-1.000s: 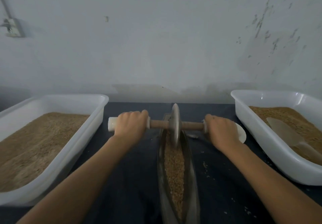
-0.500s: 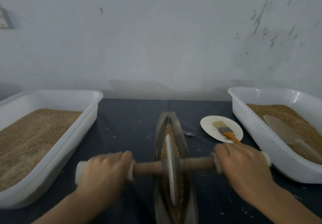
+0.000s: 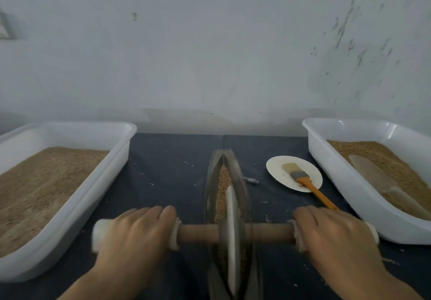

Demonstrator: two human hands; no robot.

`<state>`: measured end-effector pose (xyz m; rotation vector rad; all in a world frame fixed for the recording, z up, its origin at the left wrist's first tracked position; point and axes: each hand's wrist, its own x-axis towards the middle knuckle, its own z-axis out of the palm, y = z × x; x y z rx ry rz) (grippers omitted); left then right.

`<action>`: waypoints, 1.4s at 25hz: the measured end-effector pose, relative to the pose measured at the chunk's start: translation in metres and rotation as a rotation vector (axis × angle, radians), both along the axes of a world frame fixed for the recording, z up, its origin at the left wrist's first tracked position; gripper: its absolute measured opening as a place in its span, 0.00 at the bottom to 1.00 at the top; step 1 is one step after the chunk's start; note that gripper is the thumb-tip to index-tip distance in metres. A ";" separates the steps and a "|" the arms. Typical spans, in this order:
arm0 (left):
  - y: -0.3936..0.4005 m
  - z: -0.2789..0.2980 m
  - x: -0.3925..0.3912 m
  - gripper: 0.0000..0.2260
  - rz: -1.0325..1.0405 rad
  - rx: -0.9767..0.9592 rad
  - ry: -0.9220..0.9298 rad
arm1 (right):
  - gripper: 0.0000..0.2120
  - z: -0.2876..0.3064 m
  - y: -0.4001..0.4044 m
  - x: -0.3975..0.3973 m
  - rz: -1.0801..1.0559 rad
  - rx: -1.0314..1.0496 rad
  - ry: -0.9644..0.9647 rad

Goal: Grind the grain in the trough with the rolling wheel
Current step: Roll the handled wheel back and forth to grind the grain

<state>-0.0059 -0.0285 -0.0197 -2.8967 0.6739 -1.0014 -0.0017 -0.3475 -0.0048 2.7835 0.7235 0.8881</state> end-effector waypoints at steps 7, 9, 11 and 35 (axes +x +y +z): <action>-0.020 0.018 0.083 0.11 0.336 0.138 0.244 | 0.09 0.006 0.029 0.077 -0.321 -0.096 0.257; -0.023 0.024 0.111 0.08 0.378 0.103 0.294 | 0.08 0.017 0.037 0.102 -0.302 -0.105 0.190; -0.019 0.020 0.107 0.07 0.362 0.078 0.308 | 0.09 0.027 0.043 0.099 -0.257 -0.124 0.176; -0.005 0.015 -0.026 0.11 0.108 0.031 0.159 | 0.10 0.007 0.013 -0.015 0.029 -0.028 -0.099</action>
